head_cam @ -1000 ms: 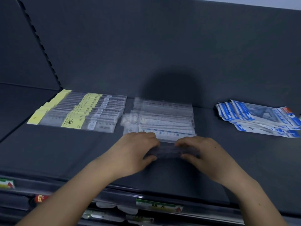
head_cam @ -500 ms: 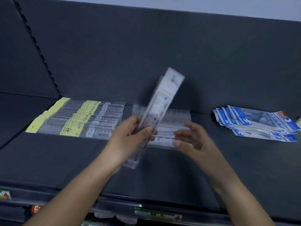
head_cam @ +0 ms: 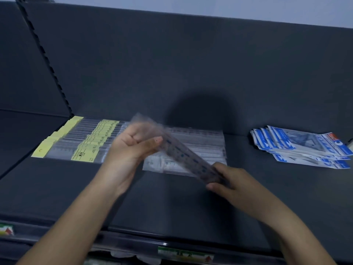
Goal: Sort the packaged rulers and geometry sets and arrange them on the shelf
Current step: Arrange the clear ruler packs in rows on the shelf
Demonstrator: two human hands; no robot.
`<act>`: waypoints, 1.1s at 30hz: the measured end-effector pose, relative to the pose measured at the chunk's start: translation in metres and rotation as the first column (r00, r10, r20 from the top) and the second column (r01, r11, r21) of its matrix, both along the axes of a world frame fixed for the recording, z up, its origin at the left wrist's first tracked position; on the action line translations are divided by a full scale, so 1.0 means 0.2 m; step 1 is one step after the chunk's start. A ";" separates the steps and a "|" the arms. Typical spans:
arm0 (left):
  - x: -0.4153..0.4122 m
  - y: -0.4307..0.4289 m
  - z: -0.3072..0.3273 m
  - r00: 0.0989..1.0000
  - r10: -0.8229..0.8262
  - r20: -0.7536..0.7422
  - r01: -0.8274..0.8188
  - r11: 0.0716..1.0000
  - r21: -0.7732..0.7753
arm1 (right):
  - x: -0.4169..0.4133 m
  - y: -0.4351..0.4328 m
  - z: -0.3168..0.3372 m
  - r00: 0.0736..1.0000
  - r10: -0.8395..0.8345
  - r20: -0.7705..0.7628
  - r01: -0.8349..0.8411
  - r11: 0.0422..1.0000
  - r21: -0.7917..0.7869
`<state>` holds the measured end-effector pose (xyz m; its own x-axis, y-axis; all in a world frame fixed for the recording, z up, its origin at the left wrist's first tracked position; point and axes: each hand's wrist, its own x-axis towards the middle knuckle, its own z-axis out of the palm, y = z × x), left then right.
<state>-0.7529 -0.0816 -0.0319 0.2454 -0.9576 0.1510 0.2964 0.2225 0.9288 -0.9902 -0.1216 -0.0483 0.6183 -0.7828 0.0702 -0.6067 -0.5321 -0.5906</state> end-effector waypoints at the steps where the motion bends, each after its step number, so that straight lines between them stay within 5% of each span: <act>1: 0.03 0.01 0.00 0.998 -0.006 0.062 0.005 1.000 0.010 | -0.02 -0.01 0.01 1.000 0.010 -0.018 -0.010 1.000 -0.025; 5: 0.12 0.04 -0.02 0.929 -0.071 0.363 0.016 0.988 0.152 | -0.04 -0.03 0.00 0.992 0.028 -0.123 -0.042 0.993 -0.114; 9: 0.19 0.05 -0.08 0.621 -0.297 0.725 0.087 0.946 0.312 | -0.02 -0.02 -0.09 0.992 -0.009 -0.124 -0.008 0.991 -0.135; 12: 0.20 0.06 -0.12 0.483 -0.364 0.797 0.110 0.927 0.357 | -0.05 0.00 -0.10 0.993 -0.106 -0.052 0.099 0.988 -0.123; 17: 0.18 0.07 -0.18 0.471 -0.306 0.827 0.104 0.951 0.292 | -0.05 0.06 -0.15 0.962 -0.210 0.172 0.209 0.978 0.025; 23: 0.18 0.09 -0.22 0.577 -0.292 0.763 0.139 0.955 0.261 | -0.06 0.06 -0.20 0.927 -0.235 0.292 0.190 0.967 0.172; 26: 0.14 0.10 -0.21 0.608 -0.327 0.724 0.180 0.944 0.276 | -0.05 0.08 -0.19 0.955 -0.165 0.245 0.143 0.984 0.103; 29: 0.10 0.09 -0.22 0.509 -0.335 0.793 0.219 0.941 0.258 | -0.01 0.09 -0.18 0.967 -0.125 0.222 0.125 0.992 0.014; 33: 0.17 0.07 -0.23 0.558 -0.138 0.819 -0.021 0.983 0.180 | -0.06 0.06 -0.17 0.946 -0.217 0.242 0.234 0.971 -0.046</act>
